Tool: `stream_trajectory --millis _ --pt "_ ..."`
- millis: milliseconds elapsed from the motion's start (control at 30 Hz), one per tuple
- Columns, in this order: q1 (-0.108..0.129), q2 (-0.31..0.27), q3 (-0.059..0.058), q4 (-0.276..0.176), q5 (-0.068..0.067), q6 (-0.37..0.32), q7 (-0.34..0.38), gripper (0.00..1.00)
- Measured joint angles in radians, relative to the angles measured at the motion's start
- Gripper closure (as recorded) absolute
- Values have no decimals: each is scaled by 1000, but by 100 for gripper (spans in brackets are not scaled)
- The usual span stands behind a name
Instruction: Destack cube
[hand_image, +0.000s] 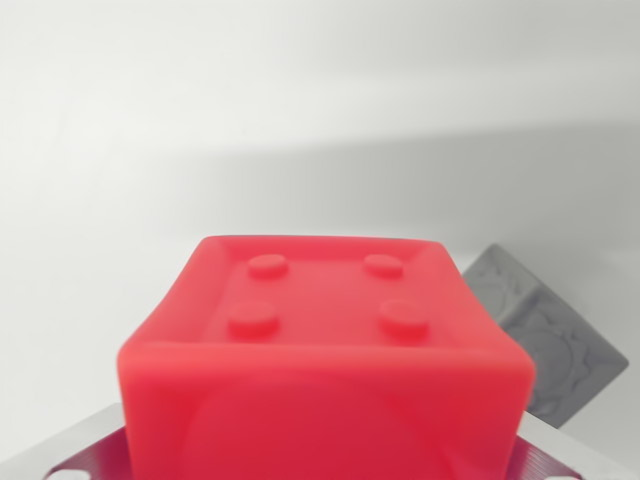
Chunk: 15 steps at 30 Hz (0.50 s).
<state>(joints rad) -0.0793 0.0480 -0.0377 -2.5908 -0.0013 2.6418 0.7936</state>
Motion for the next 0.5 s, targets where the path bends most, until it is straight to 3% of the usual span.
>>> stream_trajectory --millis 500 --pt "12 19 21 27 0 -8 -76 100"
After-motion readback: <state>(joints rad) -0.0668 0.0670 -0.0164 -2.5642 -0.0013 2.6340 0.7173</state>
